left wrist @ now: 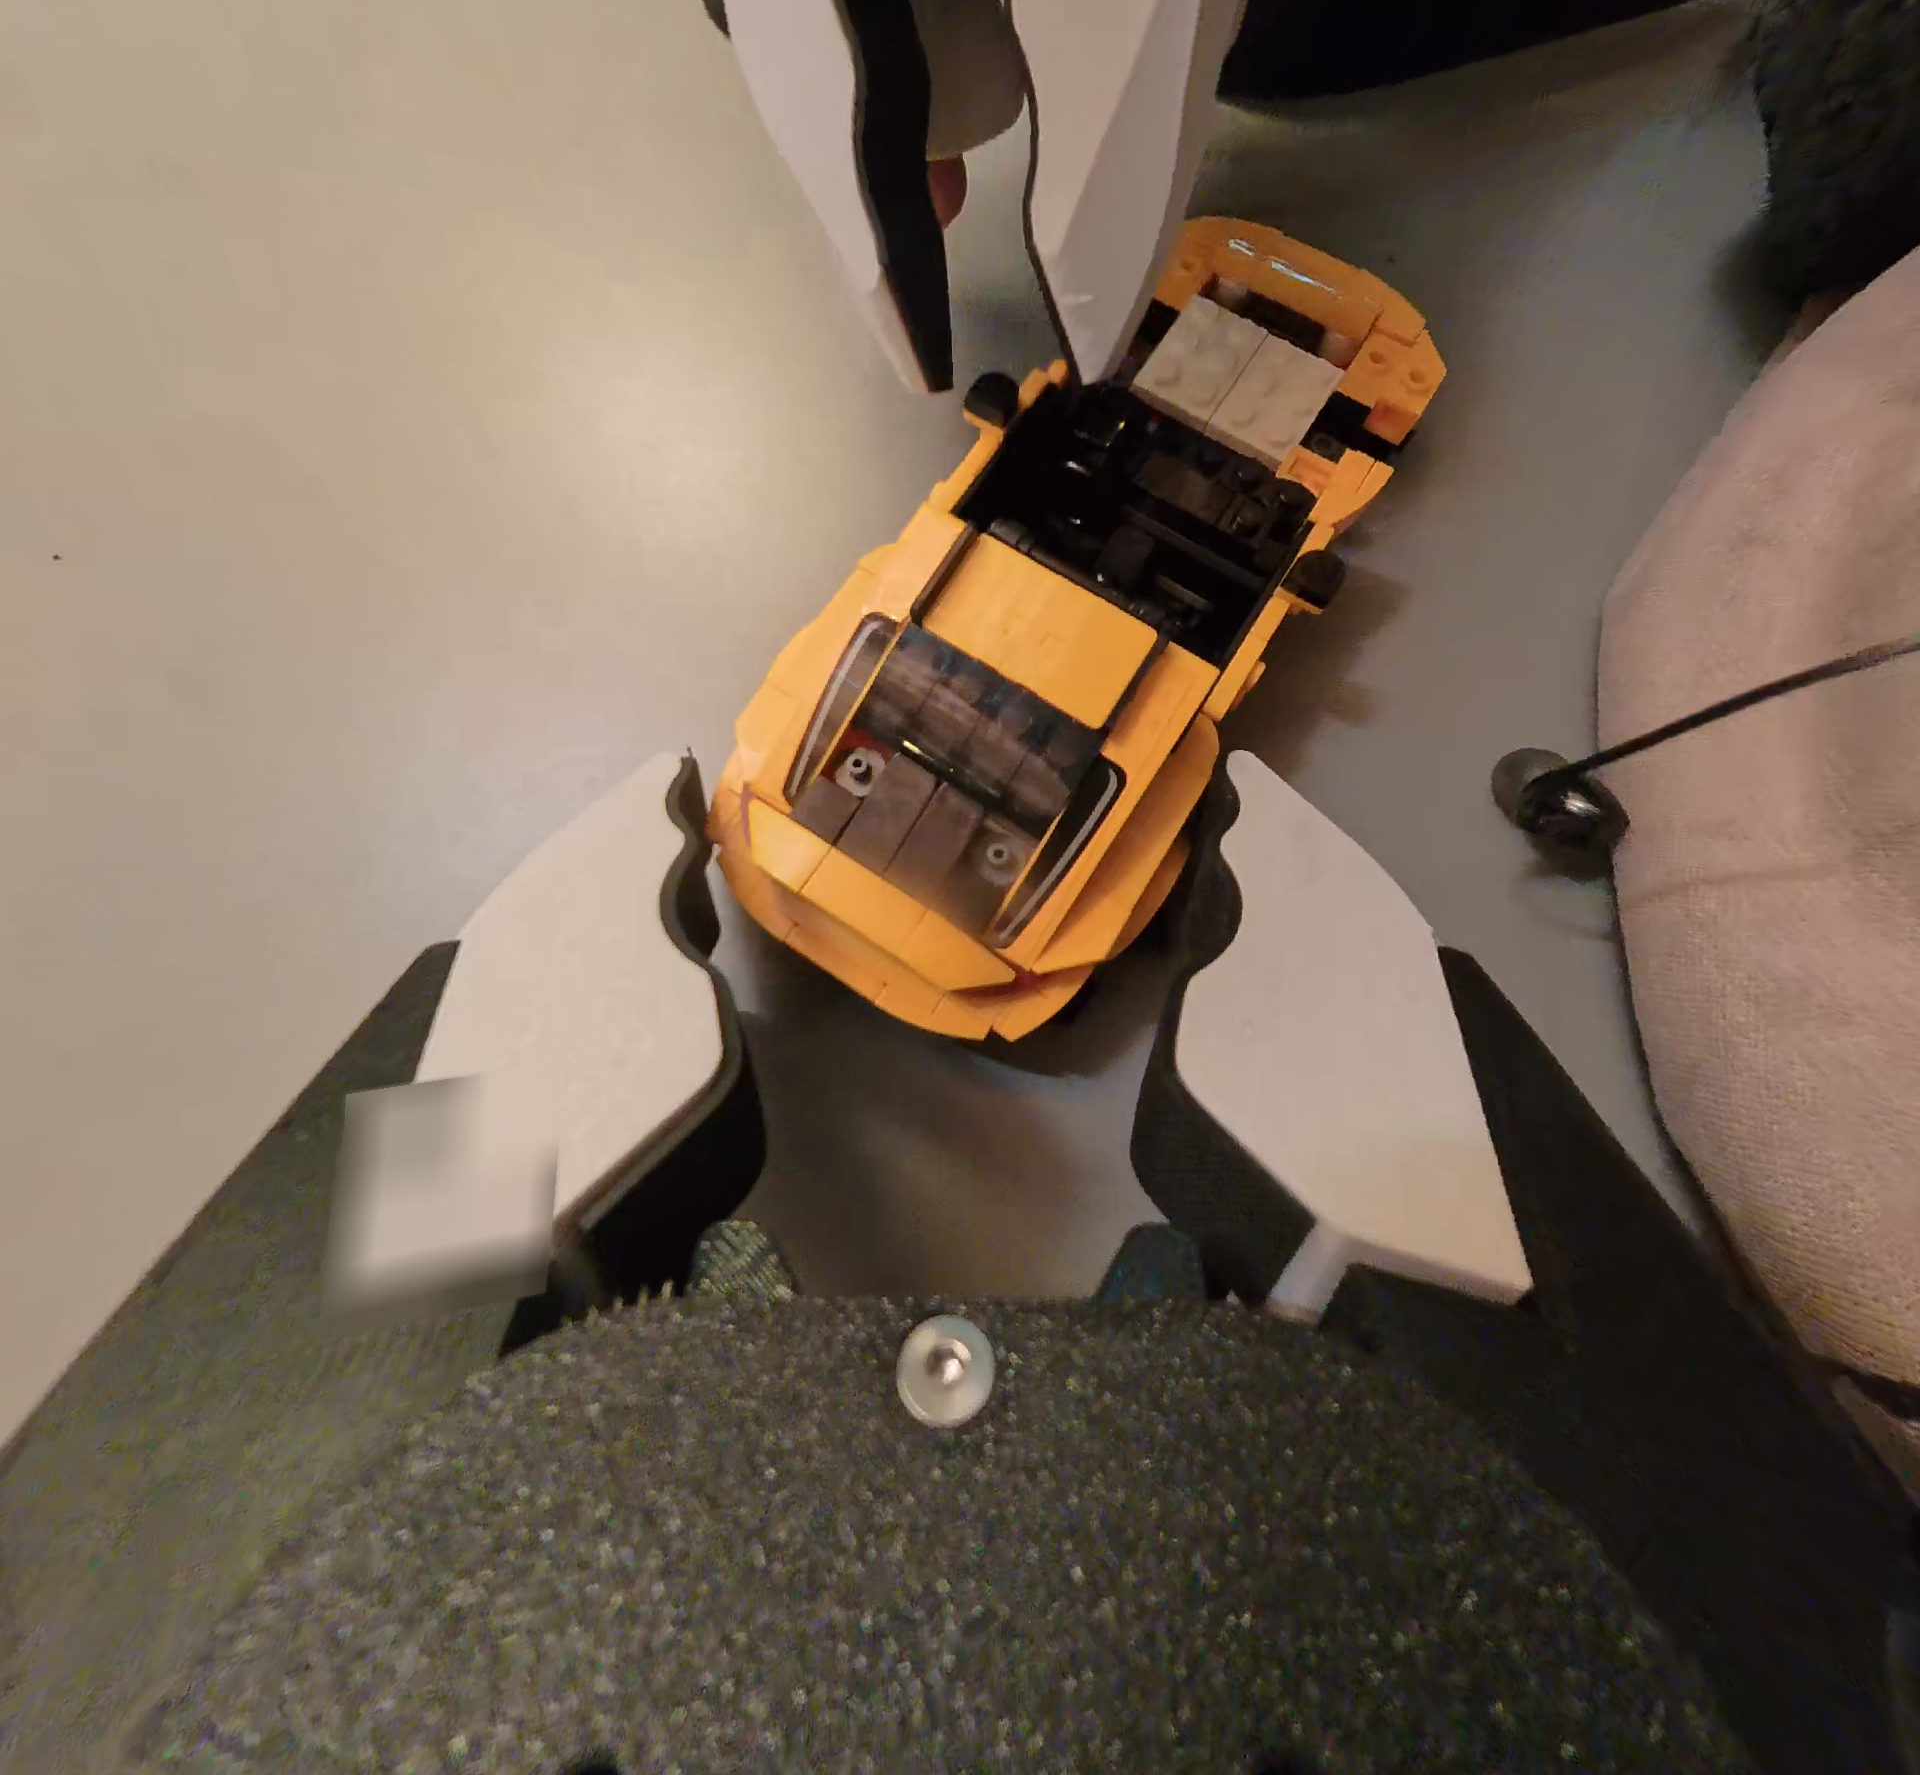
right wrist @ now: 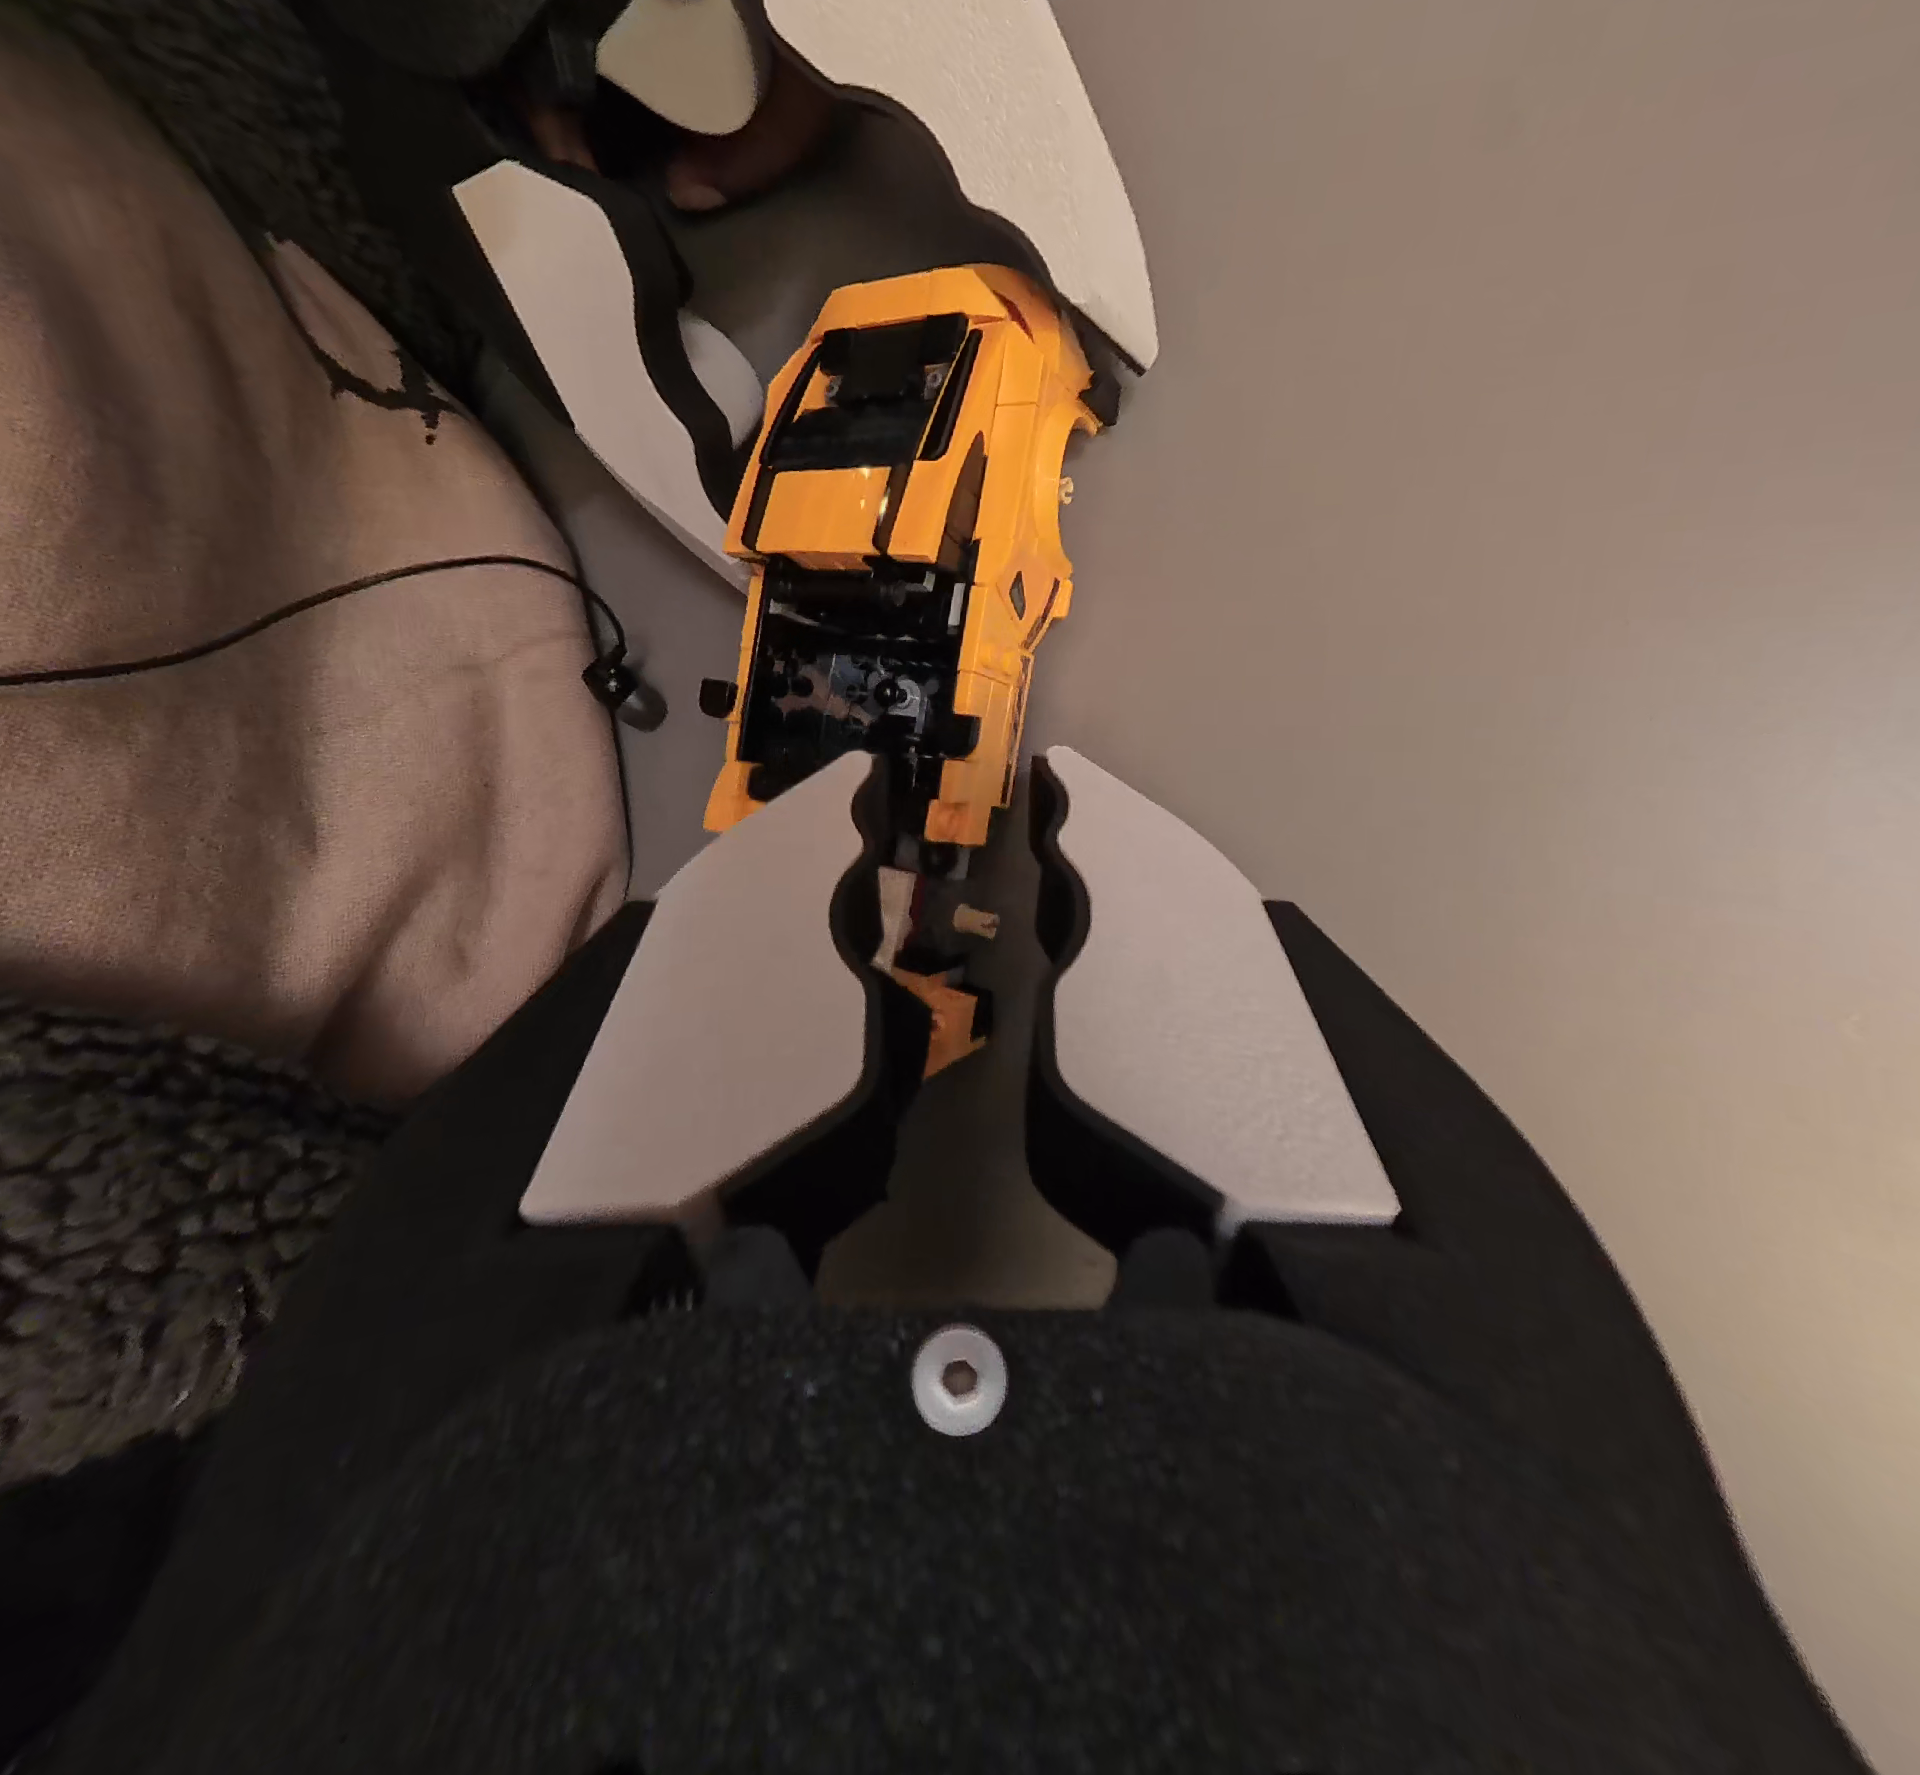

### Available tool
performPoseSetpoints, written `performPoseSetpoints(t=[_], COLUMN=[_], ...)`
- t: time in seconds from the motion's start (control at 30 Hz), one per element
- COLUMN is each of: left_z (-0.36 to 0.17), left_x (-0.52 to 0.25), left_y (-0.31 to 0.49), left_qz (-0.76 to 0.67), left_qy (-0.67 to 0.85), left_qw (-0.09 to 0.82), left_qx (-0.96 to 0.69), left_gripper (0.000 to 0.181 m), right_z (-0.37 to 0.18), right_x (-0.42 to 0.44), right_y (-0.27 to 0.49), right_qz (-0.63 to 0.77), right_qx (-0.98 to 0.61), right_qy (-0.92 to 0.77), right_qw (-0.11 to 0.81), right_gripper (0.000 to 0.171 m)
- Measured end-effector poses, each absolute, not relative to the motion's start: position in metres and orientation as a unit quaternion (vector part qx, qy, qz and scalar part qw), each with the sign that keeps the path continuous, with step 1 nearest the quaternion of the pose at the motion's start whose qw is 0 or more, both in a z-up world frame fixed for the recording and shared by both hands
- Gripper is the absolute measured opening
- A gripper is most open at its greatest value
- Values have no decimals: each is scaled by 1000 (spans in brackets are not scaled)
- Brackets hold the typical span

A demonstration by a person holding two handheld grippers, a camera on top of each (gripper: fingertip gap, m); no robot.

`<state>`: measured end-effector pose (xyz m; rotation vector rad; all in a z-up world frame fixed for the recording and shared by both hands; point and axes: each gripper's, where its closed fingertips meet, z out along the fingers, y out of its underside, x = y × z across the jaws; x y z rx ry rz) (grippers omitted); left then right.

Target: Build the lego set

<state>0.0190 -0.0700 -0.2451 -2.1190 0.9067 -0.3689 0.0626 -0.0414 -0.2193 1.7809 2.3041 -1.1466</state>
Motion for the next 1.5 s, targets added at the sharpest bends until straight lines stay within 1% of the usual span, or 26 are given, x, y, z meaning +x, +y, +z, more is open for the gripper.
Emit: performPoseSetpoints(t=[0.1, 0.3, 0.43, 0.57, 0.87, 1.3, 1.37, 1.43, 1.5], left_z=[-242, -232, -230, -230, -231, -233, -233, -236, -239], left_x=[19, 19, 18, 17, 16, 17, 17, 17, 16], left_y=[-69, -63, -59, -58, -59, -61, -61, -61, -62], left_qz=[-122, -11, 30, 42, 43, 17, 5, -24, -68], left_qy=[382, 451, 463, 465, 464, 457, 452, 436, 413], left_qw=[413, 467, 476, 478, 473, 461, 460, 447, 425], left_qx=[-818, -761, -747, -744, -748, -760, -765, -781, -803], left_gripper=[89, 89, 89, 89, 90, 90, 90, 90, 89], right_z=[-215, -204, -197, -192, -193, -196, -197, -198, -195], right_x=[64, 71, 75, 76, 73, 73, 72, 72, 73], right_y=[-46, -55, -55, -58, -58, -58, -55, -50, -39], right_qz=[-392, -430, -446, -457, -429, -415, -428, -447, -452], right_qx=[548, 493, 476, 458, 439, 444, 457, 479, 496], right_qy=[739, 755, 755, 758, 783, 791, 777, 754, 738], right_qw=[-5, -46, -66, -79, -102, -66, -62, -47, -72], right_gripper=[22, 15, 15, 14, 9, 9, 9, 14, 15])
